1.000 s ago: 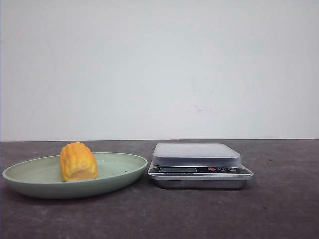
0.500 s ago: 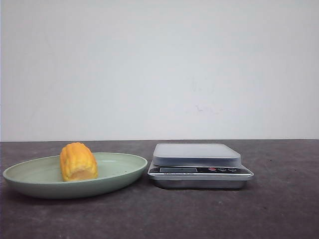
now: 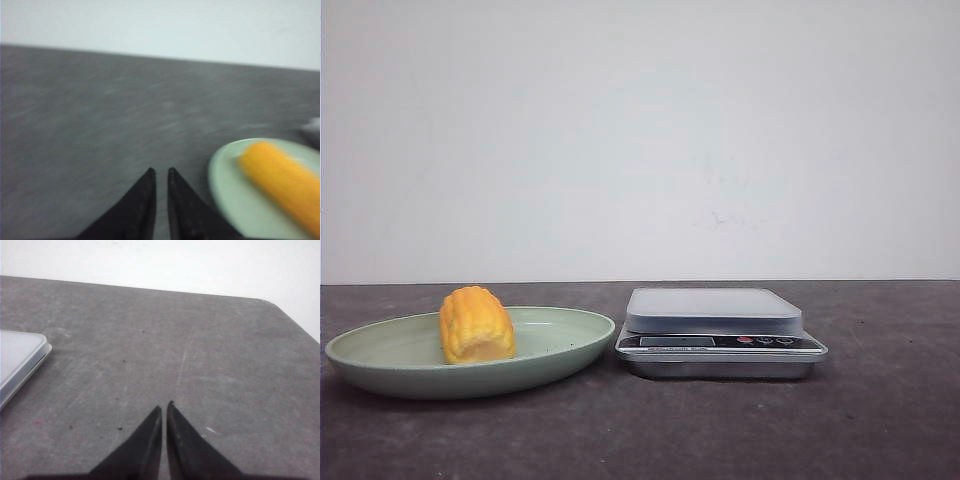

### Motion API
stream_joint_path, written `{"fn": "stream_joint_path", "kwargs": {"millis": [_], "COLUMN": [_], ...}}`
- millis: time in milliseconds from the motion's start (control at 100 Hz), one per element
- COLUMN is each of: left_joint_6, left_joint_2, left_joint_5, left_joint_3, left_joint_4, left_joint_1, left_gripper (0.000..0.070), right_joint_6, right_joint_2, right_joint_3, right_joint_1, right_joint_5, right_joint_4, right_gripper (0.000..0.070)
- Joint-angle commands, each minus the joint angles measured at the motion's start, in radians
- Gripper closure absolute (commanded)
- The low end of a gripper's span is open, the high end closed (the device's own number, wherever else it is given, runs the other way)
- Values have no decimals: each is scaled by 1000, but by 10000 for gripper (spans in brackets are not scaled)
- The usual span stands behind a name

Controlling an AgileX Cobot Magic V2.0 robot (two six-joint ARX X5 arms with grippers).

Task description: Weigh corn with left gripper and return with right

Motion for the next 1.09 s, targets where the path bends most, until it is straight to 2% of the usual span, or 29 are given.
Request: {"fn": "stream_joint_path", "kwargs": {"millis": [0, 90, 260, 1080], "left_joint_6": [-8, -5, -7, -6], "left_joint_2": [-2, -2, -2, -2], "left_joint_5": [-105, -149, -118, -119], "left_joint_3": [-19, -19, -19, -18], "left_joint_4": [-4, 0, 0, 0], "left_joint_1": [0, 1, 1, 1], "left_gripper": [700, 700, 700, 700], "right_joint_6": [-6, -6, -6, -6], "right_joint_2": [0, 0, 0, 0], "right_joint_3": [-2, -2, -2, -2], "right_joint_1": [-2, -2, -2, -2], "right_joint_5": [0, 0, 0, 0], "right_joint_4": [11, 11, 11, 11], "right_gripper": [688, 688, 688, 688]}}
